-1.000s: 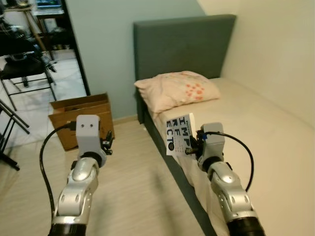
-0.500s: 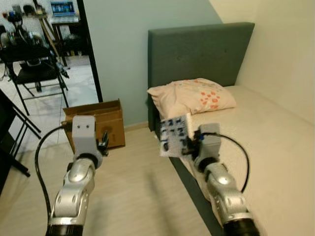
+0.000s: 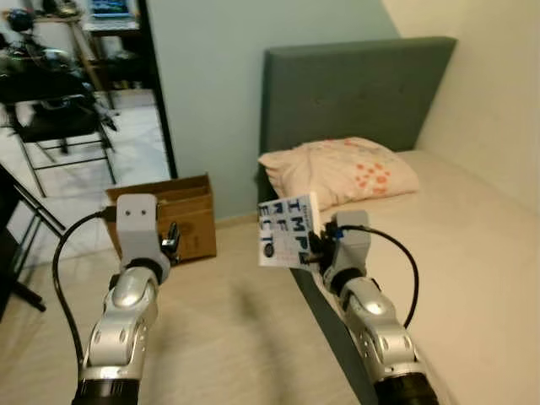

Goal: Clean up the room

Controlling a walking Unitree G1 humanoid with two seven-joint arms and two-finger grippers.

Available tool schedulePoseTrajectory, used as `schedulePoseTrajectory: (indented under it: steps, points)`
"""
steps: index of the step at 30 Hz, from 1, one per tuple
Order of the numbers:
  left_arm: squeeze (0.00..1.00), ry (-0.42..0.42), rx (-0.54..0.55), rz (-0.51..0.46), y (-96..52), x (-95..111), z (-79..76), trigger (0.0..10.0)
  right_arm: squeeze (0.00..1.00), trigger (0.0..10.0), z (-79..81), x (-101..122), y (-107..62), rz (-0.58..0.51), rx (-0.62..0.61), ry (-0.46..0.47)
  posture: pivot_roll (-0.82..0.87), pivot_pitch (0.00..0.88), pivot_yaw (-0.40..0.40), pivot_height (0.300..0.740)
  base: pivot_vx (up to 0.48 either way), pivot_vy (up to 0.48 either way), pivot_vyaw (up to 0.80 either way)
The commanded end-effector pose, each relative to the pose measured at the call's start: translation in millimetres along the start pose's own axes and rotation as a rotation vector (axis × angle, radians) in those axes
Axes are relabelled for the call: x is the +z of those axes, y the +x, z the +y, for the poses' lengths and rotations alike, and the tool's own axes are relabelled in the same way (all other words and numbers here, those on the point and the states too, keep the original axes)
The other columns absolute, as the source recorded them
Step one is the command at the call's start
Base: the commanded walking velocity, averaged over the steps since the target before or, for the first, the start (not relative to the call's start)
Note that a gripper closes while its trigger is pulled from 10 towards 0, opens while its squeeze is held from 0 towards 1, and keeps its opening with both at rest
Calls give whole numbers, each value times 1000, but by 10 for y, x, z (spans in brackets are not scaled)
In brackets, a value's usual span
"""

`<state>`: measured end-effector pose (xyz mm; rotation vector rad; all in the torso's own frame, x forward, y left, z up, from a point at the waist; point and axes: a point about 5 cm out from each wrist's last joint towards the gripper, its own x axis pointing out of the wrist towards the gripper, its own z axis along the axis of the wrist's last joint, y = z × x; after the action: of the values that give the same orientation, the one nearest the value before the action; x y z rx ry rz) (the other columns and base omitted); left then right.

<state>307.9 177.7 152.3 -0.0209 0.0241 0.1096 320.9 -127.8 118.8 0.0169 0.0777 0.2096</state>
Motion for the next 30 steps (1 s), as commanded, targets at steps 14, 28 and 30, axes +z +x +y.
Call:
schedulePoseTrajectory:
  steps: [14, 28, 30]
  points:
    - [0, -6, -12, 15, 22, -44, -45, 10000, 0, 10000, -67, 86, 15, -46, -19, 3, -60, 7, -1, 740, 308, 0, 0]
    - [0, -6, -15, 14, 40, -44, -44, 10000, 0, 10000, -84, 96, 22, -48, -29, 15, -64, 5, 1, 740, 304, 0, -190]
    - [0, -7, -15, 14, 43, -45, -46, 10000, 0, 10000, -82, 92, 16, -49, -27, 12, -64, 3, 0, 740, 306, 0, -800]
